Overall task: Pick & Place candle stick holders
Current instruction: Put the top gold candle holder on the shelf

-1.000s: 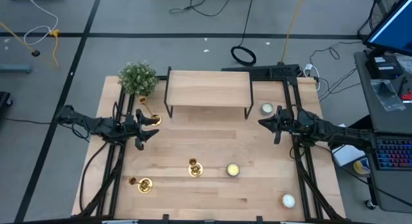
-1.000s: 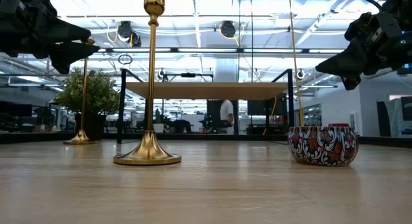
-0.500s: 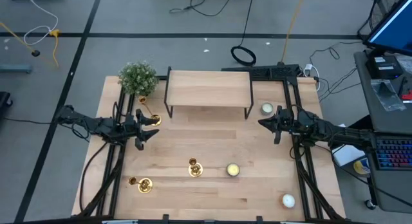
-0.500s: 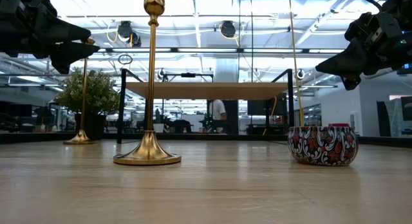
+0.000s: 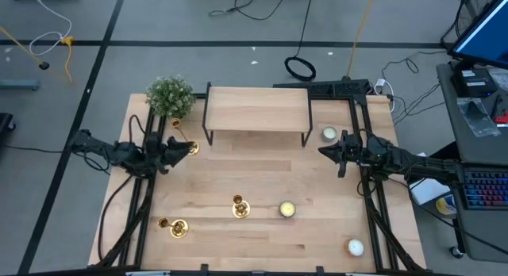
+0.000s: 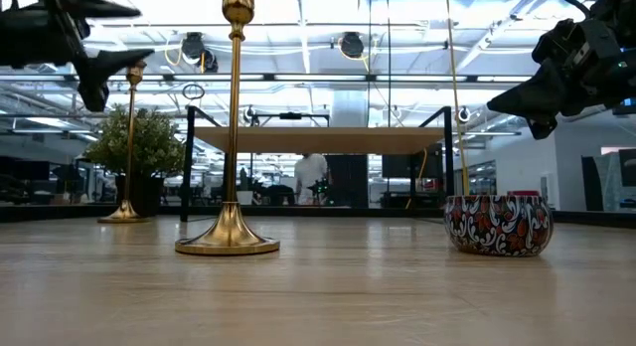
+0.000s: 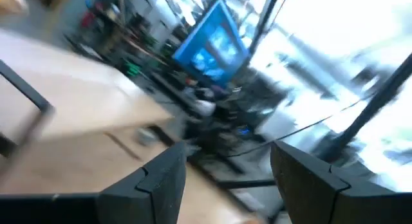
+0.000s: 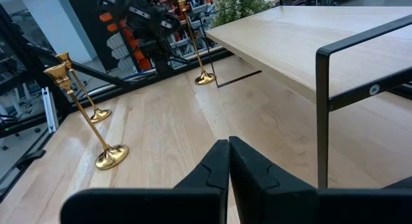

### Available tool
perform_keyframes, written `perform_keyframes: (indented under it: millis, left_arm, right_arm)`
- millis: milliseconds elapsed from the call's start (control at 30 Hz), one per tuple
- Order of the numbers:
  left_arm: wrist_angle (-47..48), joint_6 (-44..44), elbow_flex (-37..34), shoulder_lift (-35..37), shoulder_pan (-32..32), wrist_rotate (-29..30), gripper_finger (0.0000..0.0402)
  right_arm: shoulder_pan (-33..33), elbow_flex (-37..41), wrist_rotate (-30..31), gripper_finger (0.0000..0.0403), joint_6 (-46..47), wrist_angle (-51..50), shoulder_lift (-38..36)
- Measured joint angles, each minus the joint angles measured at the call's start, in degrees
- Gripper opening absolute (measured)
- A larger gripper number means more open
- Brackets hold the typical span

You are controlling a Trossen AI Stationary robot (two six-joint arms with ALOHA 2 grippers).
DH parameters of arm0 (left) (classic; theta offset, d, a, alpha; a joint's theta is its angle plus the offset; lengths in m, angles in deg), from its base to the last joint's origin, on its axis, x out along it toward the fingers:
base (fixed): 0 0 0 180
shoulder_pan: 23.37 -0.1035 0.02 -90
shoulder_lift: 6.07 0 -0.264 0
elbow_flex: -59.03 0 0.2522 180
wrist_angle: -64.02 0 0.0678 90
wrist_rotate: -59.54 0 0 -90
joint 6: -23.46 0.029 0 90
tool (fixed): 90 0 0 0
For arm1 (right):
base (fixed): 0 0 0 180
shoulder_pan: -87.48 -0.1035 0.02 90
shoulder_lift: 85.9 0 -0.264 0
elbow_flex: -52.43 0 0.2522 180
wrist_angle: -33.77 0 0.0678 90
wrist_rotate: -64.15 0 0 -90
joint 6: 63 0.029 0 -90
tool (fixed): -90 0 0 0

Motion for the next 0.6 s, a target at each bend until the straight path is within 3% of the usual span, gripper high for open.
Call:
perform_keyframes:
  millis: [167,300,400,600]
  left_arm:
    - [-3.04,-8.62,0.04,0.0,0.08,-7.79,0.0223]
    - [-2.66,-10.28,2.56,-0.38,0.72,-7.3,0.0223]
    - [-1.74,-6.78,6.74,-2.55,1.48,-6.14,0.0223]
    - [10.99,0.47,22.34,-12.11,2.88,-1.92,0.0223]
  right_arm:
    - [-0.02,0.01,0.0,0.0004,0.02,0.0,0.0]
    - [-0.02,0.0,0.0,0.0004,0.01,0.01,0.0]
    - [-0.02,-0.01,0.02,0.0004,0.02,0.02,-0.01]
    - [-0.02,-0.01,0.02,0.0004,0.02,0.02,0.0]
